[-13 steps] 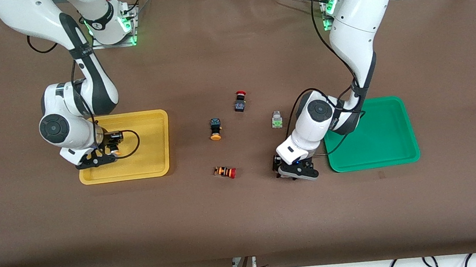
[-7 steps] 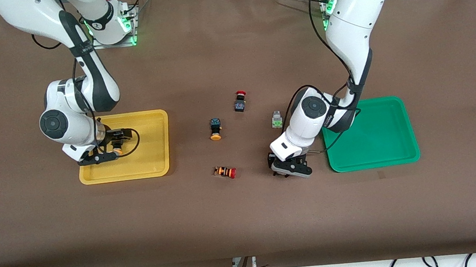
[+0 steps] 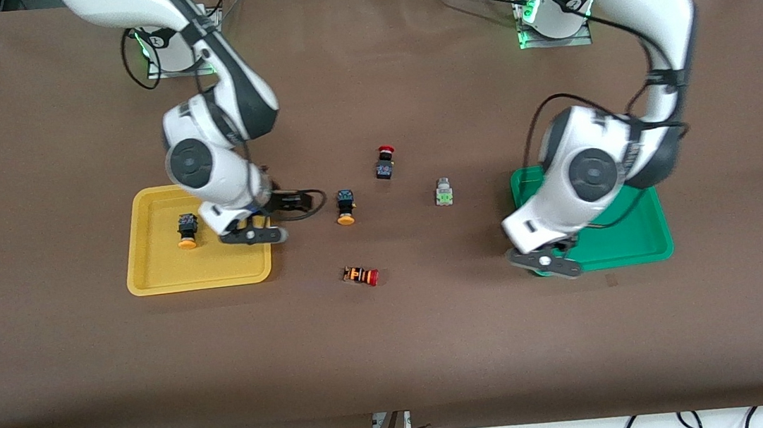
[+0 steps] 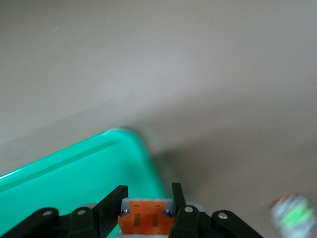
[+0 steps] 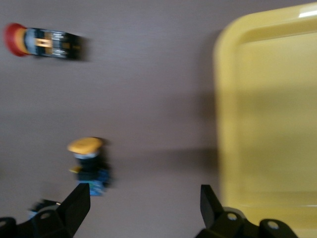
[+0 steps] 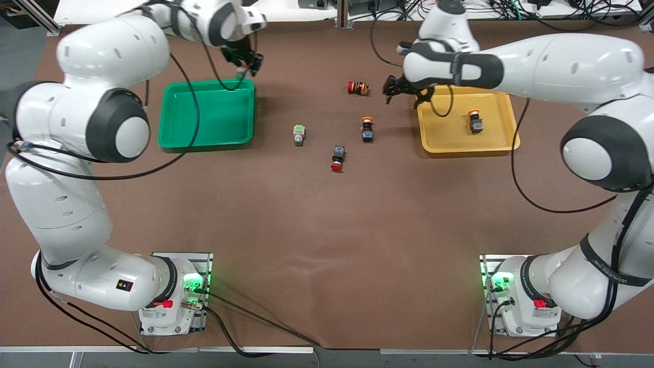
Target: Place green and yellow buttons in trays
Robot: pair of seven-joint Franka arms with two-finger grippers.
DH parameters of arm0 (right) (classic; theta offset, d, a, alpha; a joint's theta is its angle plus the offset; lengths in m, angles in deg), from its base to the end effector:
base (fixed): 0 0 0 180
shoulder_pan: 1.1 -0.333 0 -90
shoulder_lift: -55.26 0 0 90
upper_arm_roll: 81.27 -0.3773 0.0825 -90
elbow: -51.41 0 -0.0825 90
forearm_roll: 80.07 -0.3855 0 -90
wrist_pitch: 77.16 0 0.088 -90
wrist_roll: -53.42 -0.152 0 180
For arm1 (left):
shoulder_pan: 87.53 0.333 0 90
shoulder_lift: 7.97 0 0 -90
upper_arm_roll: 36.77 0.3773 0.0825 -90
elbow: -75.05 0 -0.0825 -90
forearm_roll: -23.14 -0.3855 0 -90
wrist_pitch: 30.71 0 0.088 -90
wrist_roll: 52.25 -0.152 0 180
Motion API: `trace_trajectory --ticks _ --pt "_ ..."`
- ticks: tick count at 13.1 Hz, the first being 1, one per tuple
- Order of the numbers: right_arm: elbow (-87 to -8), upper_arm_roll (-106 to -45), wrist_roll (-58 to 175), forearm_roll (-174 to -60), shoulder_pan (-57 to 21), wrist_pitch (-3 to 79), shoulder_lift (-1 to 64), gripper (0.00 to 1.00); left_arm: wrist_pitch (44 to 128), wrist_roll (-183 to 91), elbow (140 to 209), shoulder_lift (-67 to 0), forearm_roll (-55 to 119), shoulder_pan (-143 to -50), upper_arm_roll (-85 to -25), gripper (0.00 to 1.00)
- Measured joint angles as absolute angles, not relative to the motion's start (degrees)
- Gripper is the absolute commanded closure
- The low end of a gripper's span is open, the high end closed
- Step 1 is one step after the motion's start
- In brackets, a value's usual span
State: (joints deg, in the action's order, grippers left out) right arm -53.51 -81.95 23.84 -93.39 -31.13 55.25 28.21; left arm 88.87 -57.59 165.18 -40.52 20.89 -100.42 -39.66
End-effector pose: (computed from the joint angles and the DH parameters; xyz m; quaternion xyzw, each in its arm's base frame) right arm 0.5761 0.3557 0.2849 -0.9937 0.0687 0.0413 0.0785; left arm 0.6964 -0.1878 0.3118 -0.9815 0.1896 0.0262 0.0056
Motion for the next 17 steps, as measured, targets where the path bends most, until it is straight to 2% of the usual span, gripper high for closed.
trace_trajectory --ticks 2,3,4,5,6,8,11,12,13,15,17 --pt "-52.64 -82.09 17.74 -93.4 -35.32 62.25 23.73 0.01 88.06 -64.35 168.28 -40.3 20.9 -95.56 -39.69 0.93" --pt "-52.48 -82.09 15.71 -93.41 -36.9 65.08 21.71 0.01 88.44 -65.25 170.87 -40.35 20.9 -94.71 -39.73 0.85" --pt "-52.33 -82.08 14.45 -93.41 -38.06 67.06 20.1 0.02 89.89 -65.27 173.88 -40.44 20.9 -94.65 -39.82 0.82" --pt "-52.16 -82.08 13.74 -93.41 -38.74 68.52 18.9 0.03 93.07 -65.23 177.04 -40.54 20.9 -94.67 -40.08 0.27" --pt "-52.03 -82.07 13.32 -93.41 -39.05 69.79 18.03 0.09 96.12 -65.13 179.69 -40.6 20.9 -94.68 -40.27 0.0" --pt "-51.98 -82.06 12.66 -93.41 -39.19 71.81 16.79 0.26 98.08 -64.97 181.39 -40.4 20.91 -94.67 -40.54 0.0" --pt "-51.95 -81.98 12.59 -93.4 -39.43 73.06 15.85 0.68 95.05 -61.96 180.74 -36.0 20.97 -94.81 -43.01 0.0" --pt "-51.93 -81.84 12.61 -93.39 -39.43 73.06 15.89 0.77 93.38 -57.56 180.51 -34.35 21.04 -94.9 -45.17 0.0" --pt "-51.87 -81.64 12.97 -93.36 -39.43 73.06 15.94 0.81 92.4 -51.19 180.45 -33.26 21.08 -95.06 -47.96 0.0" --pt "-51.35 -80.38 15.22 -93.32 -39.53 71.5 16.46 0.81 92.92 -35.76 180.49 -33.51 21.05 -96.43 -53.14 0.0" --pt "-50.45 -77.09 20.49 -93.31 -39.55 66.06 18.48 0.81 97.01 -24.87 180.61 -35.98 21.04 -100.65 -54.35 0.0"
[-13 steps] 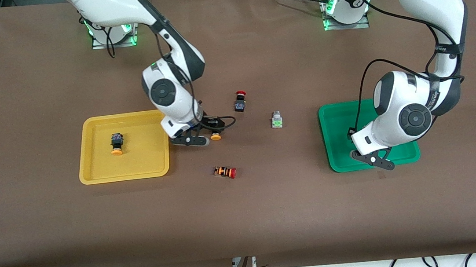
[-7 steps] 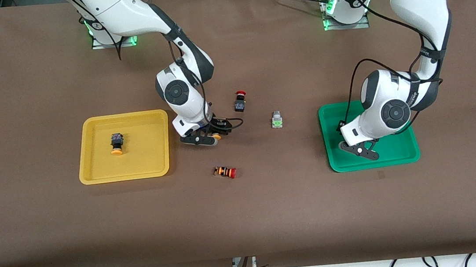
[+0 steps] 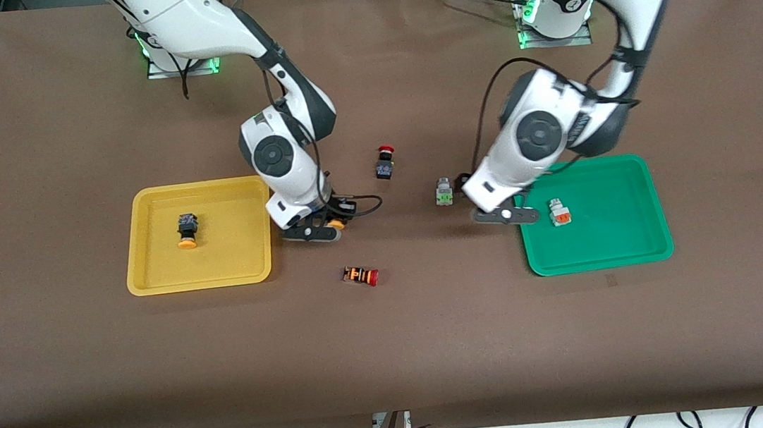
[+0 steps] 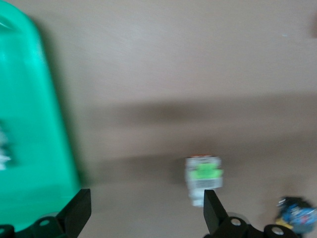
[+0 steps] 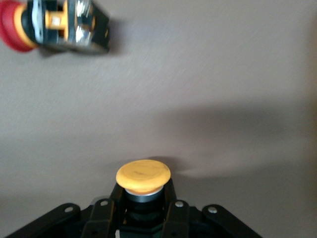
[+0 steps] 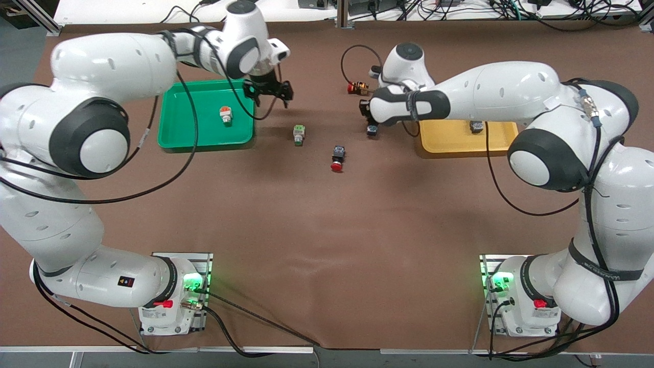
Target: Place green and yellow buttons in trays
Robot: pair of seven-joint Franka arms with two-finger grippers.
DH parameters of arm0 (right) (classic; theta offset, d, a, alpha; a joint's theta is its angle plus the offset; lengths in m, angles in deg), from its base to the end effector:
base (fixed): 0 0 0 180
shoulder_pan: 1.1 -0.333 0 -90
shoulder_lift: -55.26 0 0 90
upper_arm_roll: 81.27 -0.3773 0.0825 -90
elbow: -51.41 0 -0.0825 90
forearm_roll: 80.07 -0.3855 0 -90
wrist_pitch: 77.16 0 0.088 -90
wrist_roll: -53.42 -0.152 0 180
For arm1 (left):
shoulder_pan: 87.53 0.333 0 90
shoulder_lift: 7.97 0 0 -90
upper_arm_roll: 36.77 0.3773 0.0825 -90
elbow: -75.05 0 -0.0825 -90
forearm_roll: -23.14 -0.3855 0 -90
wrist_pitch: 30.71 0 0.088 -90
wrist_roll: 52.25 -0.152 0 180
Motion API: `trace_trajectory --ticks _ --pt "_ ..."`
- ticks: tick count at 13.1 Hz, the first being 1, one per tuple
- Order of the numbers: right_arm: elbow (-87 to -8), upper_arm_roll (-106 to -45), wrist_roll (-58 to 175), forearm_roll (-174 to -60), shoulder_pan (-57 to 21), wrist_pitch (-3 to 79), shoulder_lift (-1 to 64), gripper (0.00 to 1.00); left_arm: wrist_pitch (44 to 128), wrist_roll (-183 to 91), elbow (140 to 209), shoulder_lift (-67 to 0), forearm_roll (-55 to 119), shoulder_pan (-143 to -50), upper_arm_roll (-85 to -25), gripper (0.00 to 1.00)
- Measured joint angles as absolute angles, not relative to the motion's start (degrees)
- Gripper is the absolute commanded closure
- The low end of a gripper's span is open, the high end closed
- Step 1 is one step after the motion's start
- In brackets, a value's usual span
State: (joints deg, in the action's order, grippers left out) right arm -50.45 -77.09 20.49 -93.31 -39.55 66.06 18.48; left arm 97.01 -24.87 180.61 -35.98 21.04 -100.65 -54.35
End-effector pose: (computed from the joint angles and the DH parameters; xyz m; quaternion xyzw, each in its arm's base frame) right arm 0.5806 0.4071 0.2077 -0.9954 0.0697 -0.0065 0.0659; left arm 0.5754 -0.3224 0.2744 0.9972 -0.0266 -0.0624 0.0314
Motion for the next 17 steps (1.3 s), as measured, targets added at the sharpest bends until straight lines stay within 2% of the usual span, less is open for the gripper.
trace_trajectory --ticks 4,5,7,8,9,10,12,14,17 --pt "-50.89 -66.99 38.2 -93.31 -39.35 52.4 24.37 0.79 106.9 -21.21 180.95 -43.17 21.03 -105.38 -54.26 0.0" --pt "-52.35 -64.51 42.68 -93.31 -39.26 51.56 25.32 0.78 107.43 -21.21 180.96 -44.27 21.03 -105.48 -54.23 0.05" --pt "-56.99 -60.42 49.76 -93.46 -38.99 53.03 26.32 0.65 107.61 -21.26 180.96 -45.12 21.01 -105.47 -54.1 0.57" --pt "-60.15 -59.47 51.53 -94.09 -38.68 56.27 26.38 0.39 107.61 -21.26 180.96 -45.17 21.01 -105.47 -54.1 0.79" --pt "-63.56 -59.24 52.42 -95.71 -38.52 60.57 26.31 0.18 107.59 -21.26 180.96 -45.17 21.01 -105.47 -54.09 0.91" --pt "-66.36 -59.33 52.69 -97.23 -38.61 63.89 26.22 0.07 107.58 -21.26 180.96 -45.17 21.01 -105.47 -54.08 0.98" --pt "-67.17 -59.55 52.68 -98.32 -38.94 64.15 26.44 0.03 106.41 -21.26 180.72 -45.05 21.01 -105.46 -54.04 1.0" --pt "-64.33 -59.53 52.67 -98.71 -39.1 58.92 27.87 0.01 101.69 -21.26 179.56 -44.09 20.99 -105.31 -53.84 1.0" --pt "-59.51 -59.05 52.44 -99.0 -39.11 50.42 31.81 0.01 87.43 -21.28 174.53 -40.01 19.29 -104.34 -52.55 1.0"
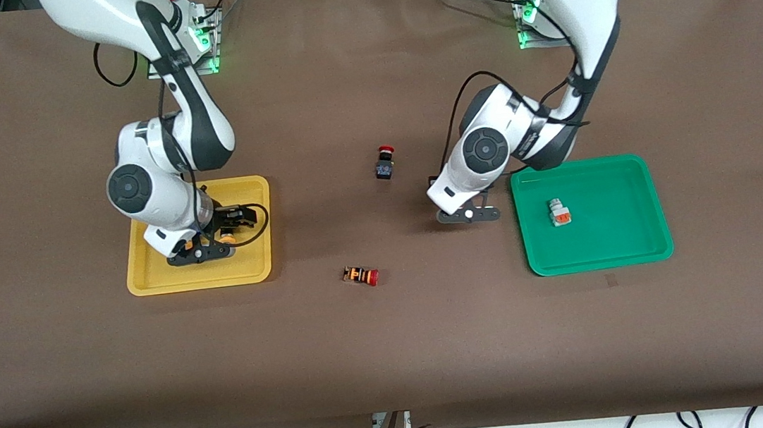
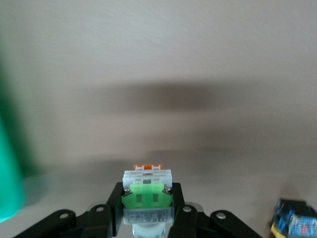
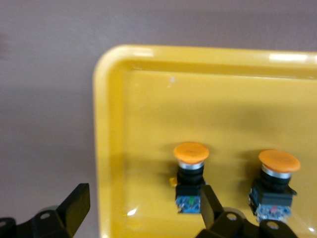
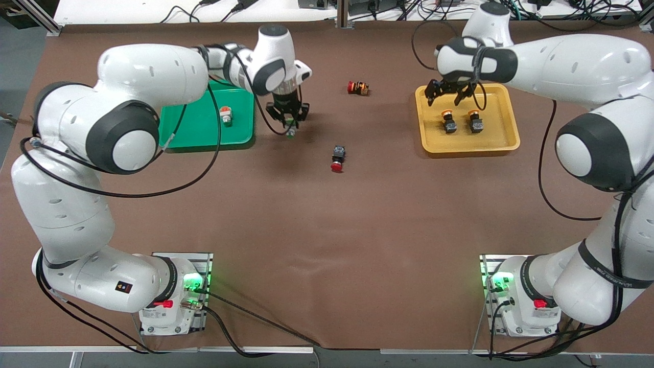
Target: Place green and yellow buttons in trays
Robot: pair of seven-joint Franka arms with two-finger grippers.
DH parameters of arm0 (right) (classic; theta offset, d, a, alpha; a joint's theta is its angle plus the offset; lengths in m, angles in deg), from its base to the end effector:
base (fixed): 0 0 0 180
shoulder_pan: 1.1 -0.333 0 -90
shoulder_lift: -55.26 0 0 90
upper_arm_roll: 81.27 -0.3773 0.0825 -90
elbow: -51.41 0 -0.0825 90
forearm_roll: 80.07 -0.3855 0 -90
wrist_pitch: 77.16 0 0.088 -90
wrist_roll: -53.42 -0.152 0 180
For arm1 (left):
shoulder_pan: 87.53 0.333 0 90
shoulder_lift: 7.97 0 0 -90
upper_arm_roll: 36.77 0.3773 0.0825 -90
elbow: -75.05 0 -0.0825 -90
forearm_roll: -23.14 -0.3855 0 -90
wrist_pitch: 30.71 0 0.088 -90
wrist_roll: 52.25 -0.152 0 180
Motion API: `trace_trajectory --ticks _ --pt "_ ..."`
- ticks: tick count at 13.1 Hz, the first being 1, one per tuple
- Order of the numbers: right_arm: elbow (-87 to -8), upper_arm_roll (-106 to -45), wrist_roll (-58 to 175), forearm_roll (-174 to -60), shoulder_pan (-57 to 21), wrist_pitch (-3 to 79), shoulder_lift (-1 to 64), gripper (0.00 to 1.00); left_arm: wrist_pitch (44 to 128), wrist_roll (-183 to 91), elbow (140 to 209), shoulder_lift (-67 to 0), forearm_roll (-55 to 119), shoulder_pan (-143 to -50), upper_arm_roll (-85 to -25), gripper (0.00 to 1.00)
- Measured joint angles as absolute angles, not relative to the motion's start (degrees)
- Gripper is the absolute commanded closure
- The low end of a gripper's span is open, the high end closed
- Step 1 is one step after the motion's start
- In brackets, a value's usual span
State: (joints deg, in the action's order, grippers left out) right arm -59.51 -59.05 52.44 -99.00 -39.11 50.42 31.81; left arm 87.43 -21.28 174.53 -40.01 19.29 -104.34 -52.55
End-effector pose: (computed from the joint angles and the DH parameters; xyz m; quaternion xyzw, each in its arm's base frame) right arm 0.5985 0.2047 0.2915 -0.9974 -0.0342 0.0445 0.0444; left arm 0.5723 -0.3395 0.2585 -0.9931 0.0207 0.1140 0.0161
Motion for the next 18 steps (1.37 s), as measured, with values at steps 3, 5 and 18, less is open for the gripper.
trace_trajectory --ticks 3,5,18 --pt "-58.94 -58.67 50.74 -97.04 -39.11 45.02 37.77 0.01 69.73 -27.9 168.2 -36.83 10.57 -100.13 -50.93 0.99" --pt "-58.64 -58.66 47.9 -90.33 -39.15 41.32 43.34 0.01 68.24 -38.66 168.18 -37.05 8.28 -93.2 -50.37 0.97" --pt "-48.73 -77.74 49.74 -83.61 -14.18 21.73 56.14 0.01 75.94 -52.87 170.72 -32.15 6.22 -79.66 -53.56 0.0"
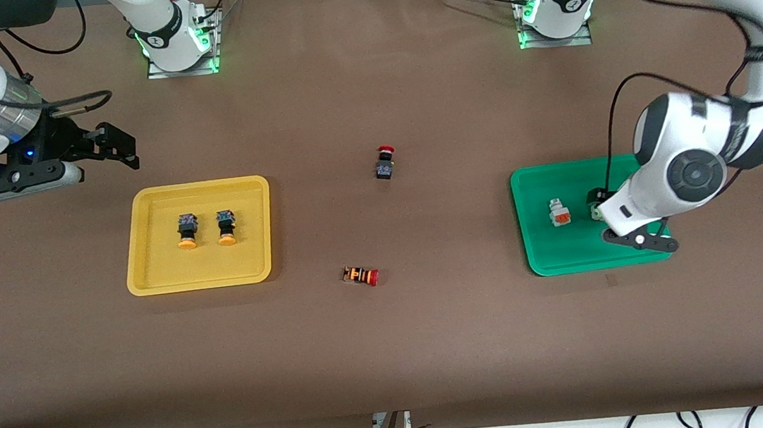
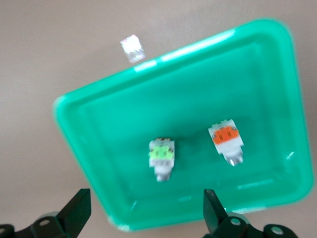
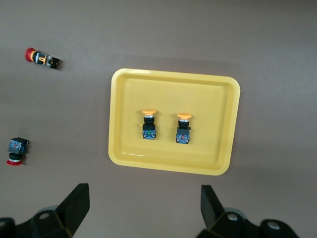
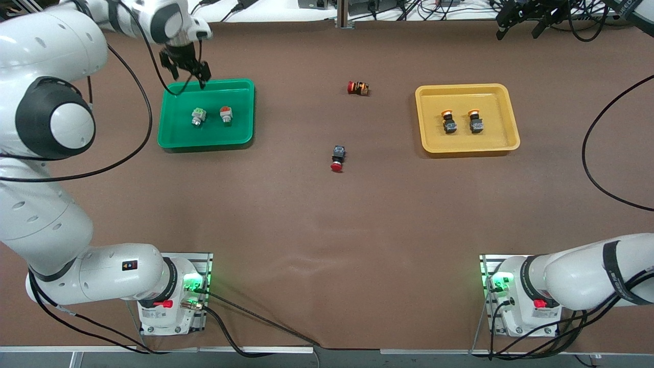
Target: Place green and yellow buttons in trays
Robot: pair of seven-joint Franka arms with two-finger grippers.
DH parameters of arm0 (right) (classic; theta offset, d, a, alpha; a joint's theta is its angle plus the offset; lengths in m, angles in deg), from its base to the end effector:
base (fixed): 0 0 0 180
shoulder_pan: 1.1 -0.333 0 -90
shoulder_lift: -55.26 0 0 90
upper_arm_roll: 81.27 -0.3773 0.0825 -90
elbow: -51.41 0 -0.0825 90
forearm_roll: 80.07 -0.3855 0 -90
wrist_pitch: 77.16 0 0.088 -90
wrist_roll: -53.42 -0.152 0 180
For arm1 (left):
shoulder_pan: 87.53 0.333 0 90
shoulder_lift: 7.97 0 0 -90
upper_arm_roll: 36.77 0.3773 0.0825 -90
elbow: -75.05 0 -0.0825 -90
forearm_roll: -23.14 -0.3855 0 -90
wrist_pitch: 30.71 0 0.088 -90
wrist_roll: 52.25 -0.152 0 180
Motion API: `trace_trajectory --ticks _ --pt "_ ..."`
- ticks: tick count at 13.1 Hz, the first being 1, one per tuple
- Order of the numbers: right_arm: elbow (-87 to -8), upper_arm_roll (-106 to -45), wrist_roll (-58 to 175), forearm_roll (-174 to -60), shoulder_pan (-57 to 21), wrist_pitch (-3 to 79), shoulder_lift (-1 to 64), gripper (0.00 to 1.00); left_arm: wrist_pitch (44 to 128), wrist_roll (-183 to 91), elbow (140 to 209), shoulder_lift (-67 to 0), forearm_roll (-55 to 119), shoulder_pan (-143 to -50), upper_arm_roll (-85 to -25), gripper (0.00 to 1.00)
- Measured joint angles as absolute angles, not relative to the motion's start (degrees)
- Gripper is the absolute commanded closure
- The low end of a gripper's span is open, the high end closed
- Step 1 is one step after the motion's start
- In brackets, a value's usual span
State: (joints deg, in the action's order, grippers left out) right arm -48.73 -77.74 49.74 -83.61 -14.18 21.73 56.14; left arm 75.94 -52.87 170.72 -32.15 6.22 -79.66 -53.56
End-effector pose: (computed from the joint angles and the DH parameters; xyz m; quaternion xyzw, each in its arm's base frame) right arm 0.5484 0.1006 0.5786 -0.9984 -0.0463 0.0068 0.0304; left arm 0.6577 -0.0473 0.3657 -0.9828 0.1332 0.0974 0.0831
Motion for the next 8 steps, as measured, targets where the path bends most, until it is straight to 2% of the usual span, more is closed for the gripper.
trace_trajectory --ticks 2,4,5,7,8 --pt "-48.46 -80.63 48.67 -83.49 -11.76 21.03 56.1 0.01 67.93 -52.83 164.08 -28.53 9.28 -79.61 -53.74 0.0" --pt "-48.2 -81.01 48.43 -83.46 -11.69 20.78 56.12 0.01 64.16 -52.78 159.79 -24.77 14.51 -79.93 -51.63 0.0" --pt "-48.17 -81.06 48.43 -83.45 -11.69 20.71 56.14 0.01 63.49 -52.79 159.57 -22.18 17.83 -81.67 -48.05 0.0" --pt "-48.1 -81.11 48.43 -83.06 -11.68 20.1 56.15 0.01 62.64 -53.07 160.67 -16.59 21.89 -89.57 -36.22 0.0" --pt "-47.95 -81.17 48.43 -82.24 -11.67 19.9 56.16 0.01 62.44 -53.09 161.55 -14.42 22.44 -91.34 -33.26 0.0"
